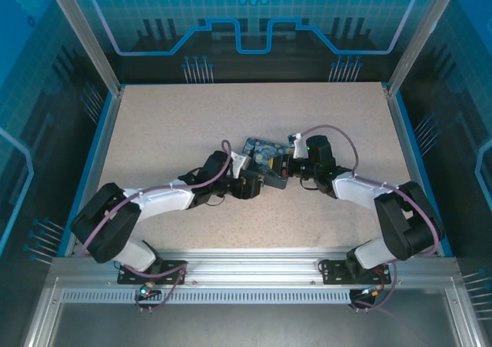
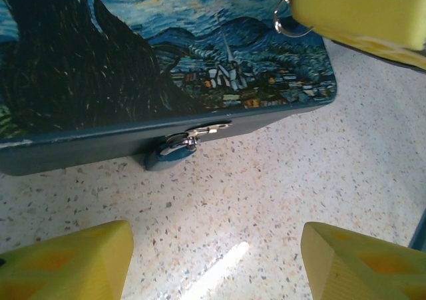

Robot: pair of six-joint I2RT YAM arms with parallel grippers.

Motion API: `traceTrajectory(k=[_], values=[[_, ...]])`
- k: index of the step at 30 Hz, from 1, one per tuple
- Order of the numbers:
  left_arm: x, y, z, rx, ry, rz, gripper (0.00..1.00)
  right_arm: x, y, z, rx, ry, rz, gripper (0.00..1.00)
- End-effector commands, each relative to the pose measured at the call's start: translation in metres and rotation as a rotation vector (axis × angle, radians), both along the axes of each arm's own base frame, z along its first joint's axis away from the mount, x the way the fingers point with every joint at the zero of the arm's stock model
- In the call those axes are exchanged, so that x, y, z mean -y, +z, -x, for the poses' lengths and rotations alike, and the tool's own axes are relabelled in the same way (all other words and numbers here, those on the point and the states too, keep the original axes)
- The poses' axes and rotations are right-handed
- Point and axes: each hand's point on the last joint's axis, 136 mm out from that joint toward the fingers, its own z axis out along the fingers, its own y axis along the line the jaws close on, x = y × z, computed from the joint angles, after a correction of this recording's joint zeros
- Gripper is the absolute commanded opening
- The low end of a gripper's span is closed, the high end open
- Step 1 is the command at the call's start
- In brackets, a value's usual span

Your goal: Unlock the padlock with the key

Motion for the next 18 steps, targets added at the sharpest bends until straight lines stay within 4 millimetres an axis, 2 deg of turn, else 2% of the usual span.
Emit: traceTrajectory(k=[1,7,18], values=[[0.009,-0.004,-0.009,0.013,0.004,0.021,0.69,0.002,-0.007,-0.009,0.0,-0.007,0.02,0.0],[0.018,-0.013,-0.01,0.009,-0.01,0.02,0.68,0.008,-0.028,-0.001,-0.056,-0.023,0.051,0.0],[0.027,-0.028,-0.019,0.055,-0.003,0.035,0.65,0.015,-0.036,0.01,-0.083,-0.034,0.073,0.0]])
